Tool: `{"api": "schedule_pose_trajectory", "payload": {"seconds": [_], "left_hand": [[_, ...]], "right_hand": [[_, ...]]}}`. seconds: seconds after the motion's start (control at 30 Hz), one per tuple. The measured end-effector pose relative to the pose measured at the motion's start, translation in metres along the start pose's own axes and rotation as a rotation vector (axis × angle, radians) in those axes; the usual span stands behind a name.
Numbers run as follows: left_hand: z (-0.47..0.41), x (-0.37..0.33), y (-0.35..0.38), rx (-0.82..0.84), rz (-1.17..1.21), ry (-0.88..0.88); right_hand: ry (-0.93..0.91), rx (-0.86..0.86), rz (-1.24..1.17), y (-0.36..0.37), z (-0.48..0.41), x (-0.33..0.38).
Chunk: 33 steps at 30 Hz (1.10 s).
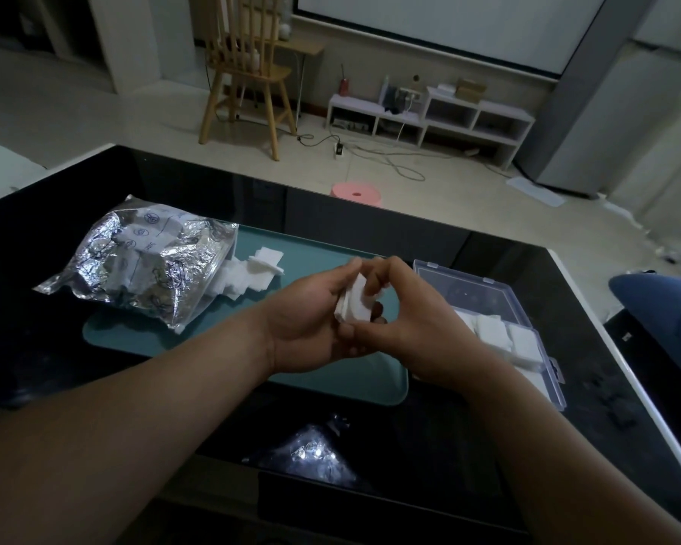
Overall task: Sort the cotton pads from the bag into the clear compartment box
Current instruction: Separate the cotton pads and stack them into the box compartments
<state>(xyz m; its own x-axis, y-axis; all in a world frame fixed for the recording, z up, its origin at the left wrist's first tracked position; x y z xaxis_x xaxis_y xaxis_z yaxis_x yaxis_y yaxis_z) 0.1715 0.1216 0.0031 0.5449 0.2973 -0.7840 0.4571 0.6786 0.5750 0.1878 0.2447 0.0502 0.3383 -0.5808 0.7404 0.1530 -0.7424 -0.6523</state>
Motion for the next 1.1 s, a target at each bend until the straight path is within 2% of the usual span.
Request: {"api": "schedule_pose_trajectory", "payload": {"seconds": [0.23,0.37,0.5,0.63,0.73,0.93,1.03,1.1], "left_hand": [[-0.006,0.004,0.003,0.04,0.101,0.023],[-0.005,0.005,0.002,-0.038,0.168,0.007],[-0.009,0.008,0.003,-0.115,0.134,0.004],[-0.015,0.01,0.008,-0.108,0.095,0.017],[-0.016,0.011,0.012,-0.104,0.082,0.013],[-0.022,0.013,0.0,-0.294,0.099,0.065],[-0.022,0.012,0.001,-0.315,0.106,0.091],[-0.022,0.012,0.001,-0.322,0.105,0.097]], "right_hand": [[-0.007,-0.022,-0.024,-0.002,0.005,0.002],[0.0,-0.083,0.048,-0.006,0.006,-0.006],[-0.062,-0.124,0.215,-0.006,0.008,-0.009],[-0.078,-0.203,0.342,-0.005,0.008,-0.011],[-0.046,-0.264,0.337,-0.008,0.008,-0.013],[0.016,-0.323,0.305,-0.014,0.011,-0.014],[-0.01,-0.326,0.368,-0.008,0.012,-0.012],[0.012,-0.386,0.411,-0.009,0.013,-0.012]]}}
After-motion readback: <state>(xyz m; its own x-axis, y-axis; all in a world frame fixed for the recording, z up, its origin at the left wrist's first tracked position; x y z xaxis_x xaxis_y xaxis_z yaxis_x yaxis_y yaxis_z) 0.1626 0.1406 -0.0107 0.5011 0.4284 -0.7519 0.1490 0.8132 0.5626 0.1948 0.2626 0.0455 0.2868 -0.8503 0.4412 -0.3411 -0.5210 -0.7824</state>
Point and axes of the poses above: each hand's wrist, its own z-axis away from the middle knuckle, its own y-axis out of the palm, x = y × z, the point moved 5 cm from there along -z, towards the middle knuckle, and after that the axes turned 6 degrees about -z, right-handed, at the moved point
